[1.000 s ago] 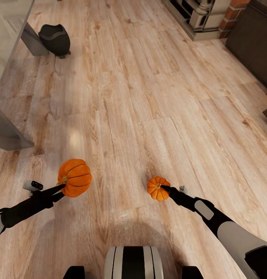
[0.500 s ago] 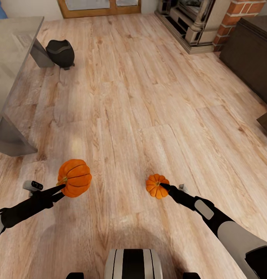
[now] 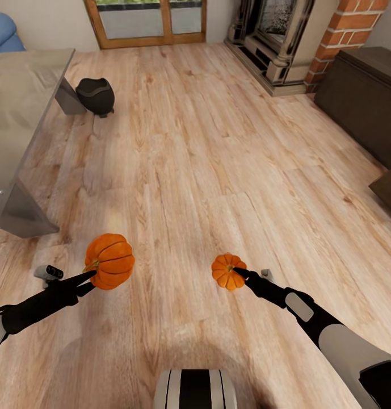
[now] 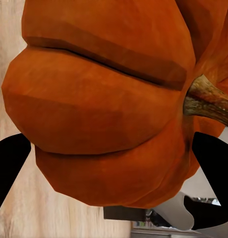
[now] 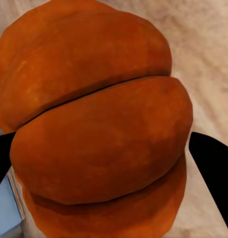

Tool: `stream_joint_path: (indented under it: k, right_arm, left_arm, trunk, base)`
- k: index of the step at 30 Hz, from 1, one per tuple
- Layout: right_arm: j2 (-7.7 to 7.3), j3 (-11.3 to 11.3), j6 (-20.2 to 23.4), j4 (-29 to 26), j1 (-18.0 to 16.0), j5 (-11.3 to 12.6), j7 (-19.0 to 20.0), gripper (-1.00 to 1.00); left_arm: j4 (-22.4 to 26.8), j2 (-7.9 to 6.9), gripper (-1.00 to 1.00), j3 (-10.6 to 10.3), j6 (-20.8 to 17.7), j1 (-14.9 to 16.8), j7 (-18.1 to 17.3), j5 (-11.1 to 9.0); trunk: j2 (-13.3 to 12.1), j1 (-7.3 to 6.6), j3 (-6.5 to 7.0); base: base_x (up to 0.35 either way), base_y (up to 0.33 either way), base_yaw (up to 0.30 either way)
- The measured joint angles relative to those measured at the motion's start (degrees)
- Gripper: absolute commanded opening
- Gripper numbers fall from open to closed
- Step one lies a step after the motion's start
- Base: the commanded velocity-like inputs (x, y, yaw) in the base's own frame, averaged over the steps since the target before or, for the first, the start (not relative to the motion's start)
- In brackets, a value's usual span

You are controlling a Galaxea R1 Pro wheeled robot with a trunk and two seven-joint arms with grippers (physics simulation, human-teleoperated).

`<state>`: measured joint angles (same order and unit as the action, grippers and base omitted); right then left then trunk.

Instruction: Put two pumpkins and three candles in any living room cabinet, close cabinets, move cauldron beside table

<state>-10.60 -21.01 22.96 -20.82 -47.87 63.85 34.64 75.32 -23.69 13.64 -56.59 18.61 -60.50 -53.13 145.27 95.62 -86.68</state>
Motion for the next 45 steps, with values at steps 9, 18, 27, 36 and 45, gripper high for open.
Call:
stream_joint_path:
  k: [9,18,27,36,45]
  right_arm:
    - [-0.07,0.01,-0.01,0.06,0.0,0.05,1.76,-1.0]
    - [-0.09,0.01,-0.04,0.04,0.02,0.32,1.97,-1.0]
    - [-0.09,-0.03,-0.11,0.06,0.03,0.24,1.99,-1.0]
    - [-0.1,-0.06,-0.12,0.09,0.03,0.18,1.98,-1.0]
    - [-0.1,-0.1,-0.13,0.16,0.03,0.17,1.89,-1.0]
  left_arm:
    - [0.0,-0.02,-1.0,-0.03,0.0,0.0,0.01,0.0]
    - [-0.09,0.06,-1.0,-0.06,0.05,0.02,0.09,0.13]
    - [-0.11,0.06,-1.0,-0.06,0.13,0.02,0.1,0.3]
    - [-0.12,0.06,-1.0,-0.06,0.25,0.02,0.1,0.47]
    - [-0.11,0.06,-1.0,-0.08,0.31,0.01,0.02,0.64]
  trunk:
    - [-0.12,-0.23,1.99]
    - [-0.24,-0.46,4.13]
    - [-0.36,-0.69,6.32]
    - [-0.49,-0.92,8.33]
    - [-0.61,-1.15,10.33]
  base:
    - [0.0,0.0,0.0]
    - [0.0,0.0,-0.141]
    - [0.0,0.0,-0.277]
    - [0.0,0.0,-0.29]
    - [0.0,0.0,-0.292]
